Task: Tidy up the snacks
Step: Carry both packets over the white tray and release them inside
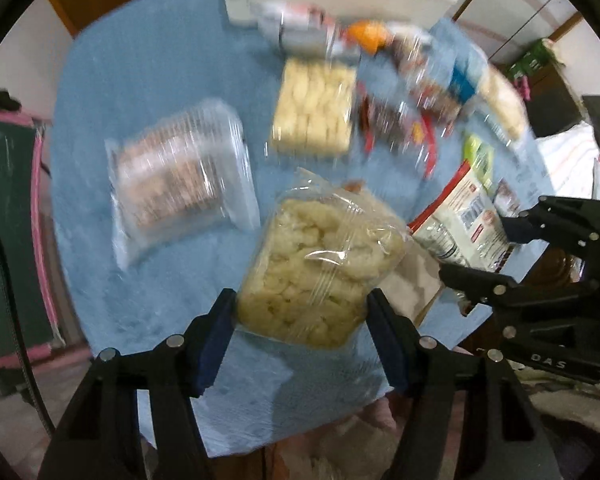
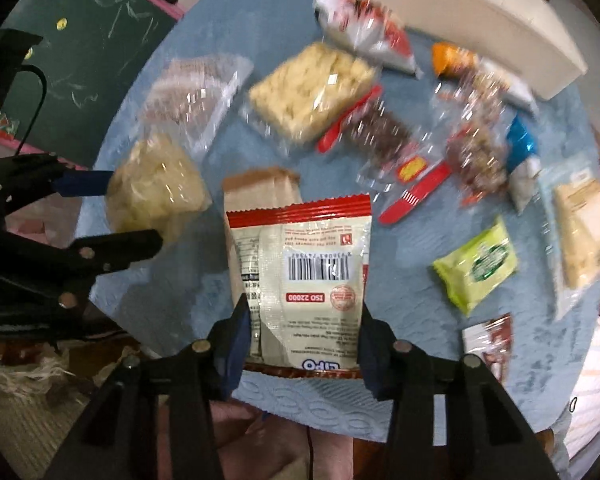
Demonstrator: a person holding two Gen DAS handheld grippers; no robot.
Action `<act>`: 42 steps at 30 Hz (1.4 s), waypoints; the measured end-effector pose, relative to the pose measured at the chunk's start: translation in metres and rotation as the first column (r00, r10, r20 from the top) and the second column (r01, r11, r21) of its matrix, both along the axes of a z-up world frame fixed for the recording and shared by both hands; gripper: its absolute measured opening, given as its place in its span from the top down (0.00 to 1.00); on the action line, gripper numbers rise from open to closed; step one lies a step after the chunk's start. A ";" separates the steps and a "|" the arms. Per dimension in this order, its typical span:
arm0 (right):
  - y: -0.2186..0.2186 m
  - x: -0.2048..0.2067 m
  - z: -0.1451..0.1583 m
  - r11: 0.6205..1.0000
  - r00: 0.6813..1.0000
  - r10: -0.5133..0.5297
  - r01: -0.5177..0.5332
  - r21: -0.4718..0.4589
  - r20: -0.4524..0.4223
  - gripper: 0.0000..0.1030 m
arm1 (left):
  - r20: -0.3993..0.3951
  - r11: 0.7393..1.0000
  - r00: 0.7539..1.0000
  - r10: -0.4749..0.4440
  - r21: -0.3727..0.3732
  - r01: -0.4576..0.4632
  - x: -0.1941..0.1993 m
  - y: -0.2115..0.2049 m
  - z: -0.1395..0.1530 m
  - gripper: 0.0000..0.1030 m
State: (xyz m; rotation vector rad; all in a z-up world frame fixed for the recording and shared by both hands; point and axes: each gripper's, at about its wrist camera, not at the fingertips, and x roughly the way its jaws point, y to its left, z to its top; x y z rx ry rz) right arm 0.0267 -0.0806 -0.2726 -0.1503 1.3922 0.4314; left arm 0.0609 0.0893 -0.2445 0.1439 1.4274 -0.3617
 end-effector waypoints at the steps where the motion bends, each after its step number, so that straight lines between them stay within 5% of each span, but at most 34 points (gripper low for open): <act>1: -0.002 -0.003 0.005 1.000 1.000 -0.008 0.008 0.002 0.014 0.54 | 0.025 1.000 1.000 -0.005 -0.007 0.005 0.004 0.000 0.012 0.38; 6: -0.010 0.005 0.046 0.996 0.992 -0.076 0.072 0.045 0.096 0.54 | 0.159 0.999 0.987 -0.003 -0.053 0.012 0.029 -0.007 0.075 0.38; 16: -0.079 0.087 0.196 0.984 0.931 -0.162 0.128 0.123 0.326 0.54 | 0.362 0.996 0.931 0.042 -0.093 -0.008 0.089 -0.045 0.189 0.38; 21: -0.104 0.142 0.227 0.976 0.906 -0.189 0.132 0.172 0.378 0.54 | 0.430 0.994 0.898 0.096 -0.080 -0.067 0.135 -0.067 0.224 0.38; 27: -0.125 0.204 0.237 0.977 0.888 -0.203 0.155 0.146 0.412 0.54 | 0.461 0.988 0.874 0.155 -0.074 -0.136 0.196 -0.096 0.228 0.38; 33: -0.138 0.273 0.219 0.975 0.912 -0.213 0.176 0.133 0.352 0.54 | 0.443 0.974 0.869 0.220 -0.056 -0.218 0.251 -0.115 0.203 0.37; 35: -0.140 0.291 0.208 0.973 0.918 -0.222 0.187 0.134 0.327 0.53 | 0.431 0.970 0.871 0.235 -0.049 -0.238 0.266 -0.117 0.192 0.33; 37: -0.141 0.303 0.200 0.974 0.924 -0.221 0.190 0.127 0.311 0.52 | 0.436 0.969 0.868 0.239 -0.042 -0.245 0.275 -0.118 0.185 0.10; 42: -0.142 0.316 0.184 0.970 0.937 -0.230 0.197 0.144 0.263 0.28 | 0.419 0.958 0.867 0.271 -0.029 -0.286 0.288 -0.117 0.171 0.01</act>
